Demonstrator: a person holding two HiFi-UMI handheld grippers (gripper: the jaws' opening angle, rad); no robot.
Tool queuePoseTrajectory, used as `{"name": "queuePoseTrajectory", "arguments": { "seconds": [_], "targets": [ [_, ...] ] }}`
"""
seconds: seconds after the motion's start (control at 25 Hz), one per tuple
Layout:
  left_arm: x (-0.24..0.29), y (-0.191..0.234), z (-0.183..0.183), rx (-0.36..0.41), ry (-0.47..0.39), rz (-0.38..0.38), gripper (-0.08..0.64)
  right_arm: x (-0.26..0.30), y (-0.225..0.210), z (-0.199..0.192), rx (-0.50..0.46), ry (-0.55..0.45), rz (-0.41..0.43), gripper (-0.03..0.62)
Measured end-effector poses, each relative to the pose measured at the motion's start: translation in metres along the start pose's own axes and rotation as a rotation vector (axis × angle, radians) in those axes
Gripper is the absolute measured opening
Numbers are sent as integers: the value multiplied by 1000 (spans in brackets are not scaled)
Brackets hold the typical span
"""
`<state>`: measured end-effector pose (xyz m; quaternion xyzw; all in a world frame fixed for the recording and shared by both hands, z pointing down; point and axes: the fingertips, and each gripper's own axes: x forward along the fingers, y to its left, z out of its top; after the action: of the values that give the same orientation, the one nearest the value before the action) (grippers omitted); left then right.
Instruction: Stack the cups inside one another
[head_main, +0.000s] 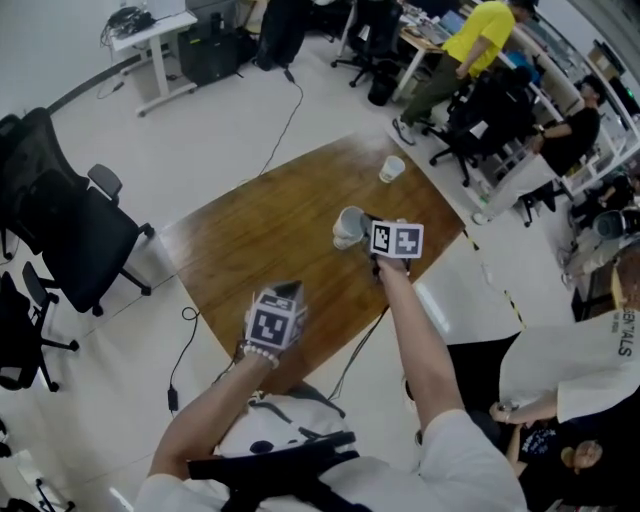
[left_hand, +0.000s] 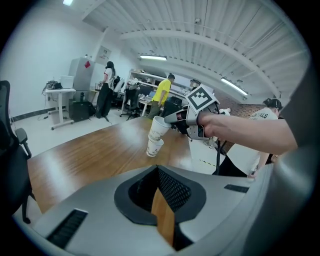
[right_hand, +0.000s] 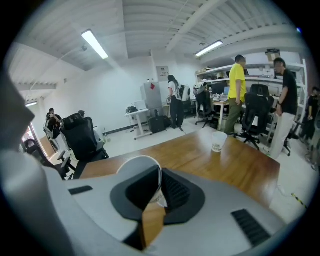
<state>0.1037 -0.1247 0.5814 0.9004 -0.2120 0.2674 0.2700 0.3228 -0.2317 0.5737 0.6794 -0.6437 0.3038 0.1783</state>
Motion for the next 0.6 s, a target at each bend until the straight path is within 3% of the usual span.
{"name": "queuePoseTrajectory", "arguments": {
  "seconds": [0.24, 0.6],
  "targets": [
    [14, -6, -3, -16, 15, 2, -9, 2, -28, -2, -11, 19, -31, 23],
    [26, -3, 2, -53, 11, 38, -9, 26, -44, -13, -13, 84, -10, 23]
  ]
}}
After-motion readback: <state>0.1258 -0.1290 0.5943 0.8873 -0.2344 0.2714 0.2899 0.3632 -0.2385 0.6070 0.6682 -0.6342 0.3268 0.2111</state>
